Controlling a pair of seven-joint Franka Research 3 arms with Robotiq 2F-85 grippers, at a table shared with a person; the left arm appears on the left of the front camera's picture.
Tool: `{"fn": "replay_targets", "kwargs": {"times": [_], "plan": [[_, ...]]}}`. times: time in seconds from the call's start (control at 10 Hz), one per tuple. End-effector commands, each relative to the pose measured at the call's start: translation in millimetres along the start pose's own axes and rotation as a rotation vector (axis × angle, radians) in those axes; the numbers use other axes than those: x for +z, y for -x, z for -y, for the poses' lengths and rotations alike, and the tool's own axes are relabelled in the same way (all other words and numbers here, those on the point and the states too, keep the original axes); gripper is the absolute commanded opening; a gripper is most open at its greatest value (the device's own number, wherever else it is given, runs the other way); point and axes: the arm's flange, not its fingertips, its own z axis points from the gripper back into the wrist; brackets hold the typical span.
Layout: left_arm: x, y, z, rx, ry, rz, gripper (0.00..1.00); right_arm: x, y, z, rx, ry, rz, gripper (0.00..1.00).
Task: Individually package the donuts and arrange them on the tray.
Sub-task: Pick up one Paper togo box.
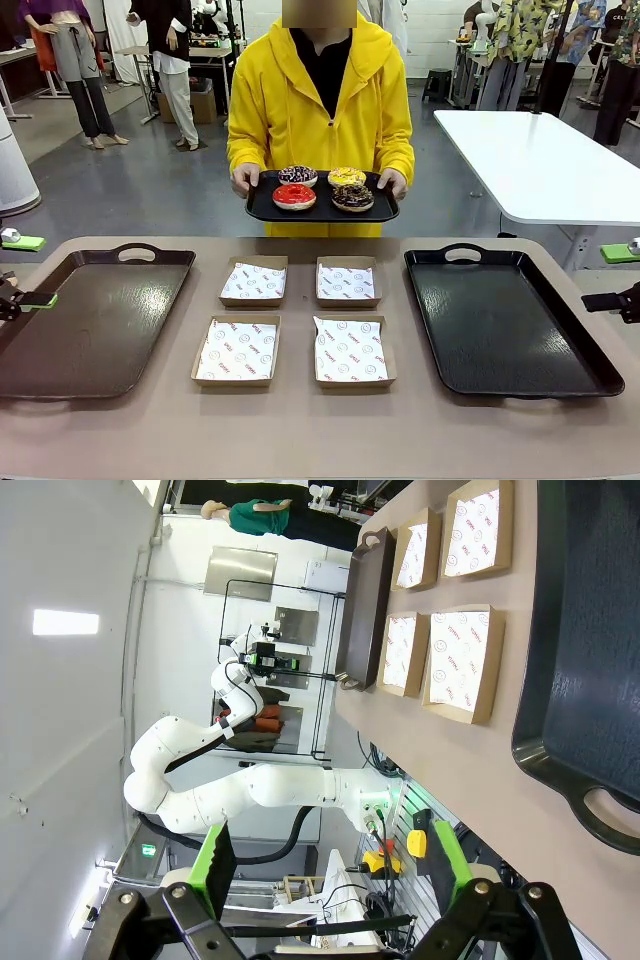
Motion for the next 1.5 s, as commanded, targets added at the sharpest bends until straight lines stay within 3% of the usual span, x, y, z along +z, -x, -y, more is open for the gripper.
{"fn": "replay_targets", "kwargs": {"times": [0.0,0.1,0.2,0.5,0.8,1.1,1.4], "plan": [[1.5,0.8,1.8,-0.004,0.014,-0.003,1.0,-0.1,-0.5,-0.2,0.004,-0.003,0.001,1.0],[1.5,0.8,1.8,-0.004,0.014,-0.003,1.0,0.0,0.0,0.0,0.0,0.0,0.0,1.0],[1.5,0.8,1.8,-0.004,0.014,-0.003,1.0,-16.3,-14.7,-21.5,-0.002,0.092,0.012,1.0],[1.5,0.8,1.8,-0.004,0.014,-0.003,1.0,-87.0,-73.2,-86.8,-0.03,0.386,-0.163,1.0],[1.5,0.8,1.8,-0.004,0.014,-0.003,1.0,-185.8,-104.7,-117.1,-0.077,0.63,-0.312,1.0],[1.5,0.8,1.8,-0.004,0.014,-0.003,1.0,-278.0,-104.5,-98.2,-0.117,0.96,-0.418,1.0],[1.5,0.8,1.8,-0.004,0.014,-0.003,1.0,-329.0,-89.7,-63.2,-0.096,1.109,-0.441,1.0]]}}
